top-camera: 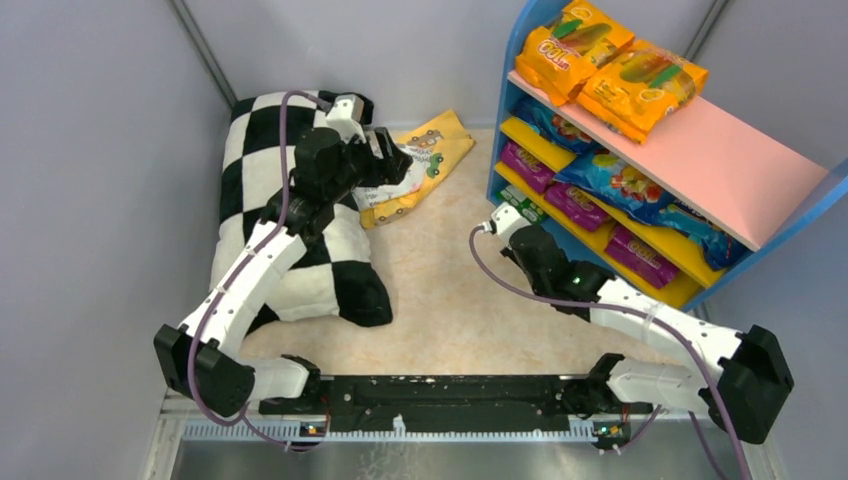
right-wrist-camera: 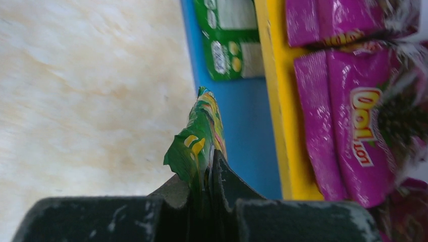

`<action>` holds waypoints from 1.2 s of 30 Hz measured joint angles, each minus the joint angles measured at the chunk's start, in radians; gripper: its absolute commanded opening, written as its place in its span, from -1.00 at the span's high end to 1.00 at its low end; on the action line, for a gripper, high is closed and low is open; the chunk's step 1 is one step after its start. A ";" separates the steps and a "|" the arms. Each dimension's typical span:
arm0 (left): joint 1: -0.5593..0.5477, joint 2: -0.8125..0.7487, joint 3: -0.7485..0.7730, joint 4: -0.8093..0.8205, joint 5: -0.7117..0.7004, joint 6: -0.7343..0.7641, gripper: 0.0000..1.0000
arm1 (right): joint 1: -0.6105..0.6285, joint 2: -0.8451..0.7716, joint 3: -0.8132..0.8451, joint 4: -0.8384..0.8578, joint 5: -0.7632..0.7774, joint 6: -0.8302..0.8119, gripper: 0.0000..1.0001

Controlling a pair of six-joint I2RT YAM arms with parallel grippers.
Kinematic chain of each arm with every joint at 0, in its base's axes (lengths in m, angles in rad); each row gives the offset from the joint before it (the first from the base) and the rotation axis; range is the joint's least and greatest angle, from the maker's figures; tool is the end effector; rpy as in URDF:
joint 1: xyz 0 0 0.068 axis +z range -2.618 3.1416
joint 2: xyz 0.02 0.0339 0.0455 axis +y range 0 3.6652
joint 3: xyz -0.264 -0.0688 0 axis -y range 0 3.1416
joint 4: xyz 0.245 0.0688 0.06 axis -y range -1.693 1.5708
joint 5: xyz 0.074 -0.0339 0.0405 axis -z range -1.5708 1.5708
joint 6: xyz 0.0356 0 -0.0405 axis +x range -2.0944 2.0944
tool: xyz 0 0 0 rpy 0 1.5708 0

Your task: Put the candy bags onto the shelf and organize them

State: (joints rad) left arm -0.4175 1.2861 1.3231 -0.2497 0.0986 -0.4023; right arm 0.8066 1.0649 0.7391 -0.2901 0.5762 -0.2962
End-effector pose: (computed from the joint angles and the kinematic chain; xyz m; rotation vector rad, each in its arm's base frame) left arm 0.2686 -0.1230 0.4128 0.0869 1.8313 -0.6721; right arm 0.1719 0.1513 0.2629 -0.8135 1.9280 -0.3230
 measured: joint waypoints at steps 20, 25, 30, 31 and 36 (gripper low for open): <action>0.015 0.008 -0.088 0.018 0.016 0.027 -0.70 | -0.146 0.354 -0.039 0.152 0.170 -0.332 1.00; 0.021 0.008 -0.090 0.021 0.029 0.019 -0.70 | -0.203 0.443 -0.039 0.265 0.079 -0.408 1.00; 0.031 0.008 -0.091 0.024 0.045 0.011 -0.70 | -0.271 0.537 -0.036 0.379 0.015 -0.453 1.00; 0.034 0.008 -0.091 0.025 0.049 0.010 -0.70 | -0.281 0.555 -0.032 0.380 0.011 -0.456 0.86; 0.058 0.008 -0.093 0.034 0.086 -0.004 -0.70 | -0.292 0.595 0.015 0.341 0.002 -0.412 0.23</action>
State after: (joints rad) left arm -0.3599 1.2945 1.2297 -0.2157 0.1844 -0.4061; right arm 0.5148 1.6604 0.7544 0.0509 0.5785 -0.7086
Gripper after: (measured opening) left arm 0.850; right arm 0.269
